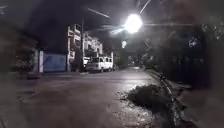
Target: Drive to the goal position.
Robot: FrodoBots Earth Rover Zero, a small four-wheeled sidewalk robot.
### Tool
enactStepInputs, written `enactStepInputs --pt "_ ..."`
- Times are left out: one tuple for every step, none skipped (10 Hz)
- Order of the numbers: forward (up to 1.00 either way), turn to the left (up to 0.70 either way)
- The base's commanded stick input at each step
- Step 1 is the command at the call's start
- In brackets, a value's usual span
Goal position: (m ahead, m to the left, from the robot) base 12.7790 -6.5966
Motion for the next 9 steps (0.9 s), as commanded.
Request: enactStepInputs --pt "0.7 0.0" --pt "0.7 0.0" --pt "0.7 0.0" --pt "0.7 0.0" --pt "0.7 0.0" --pt "0.7 0.0" --pt "0.7 0.0" --pt "0.7 0.0" --pt "0.7 0.0"
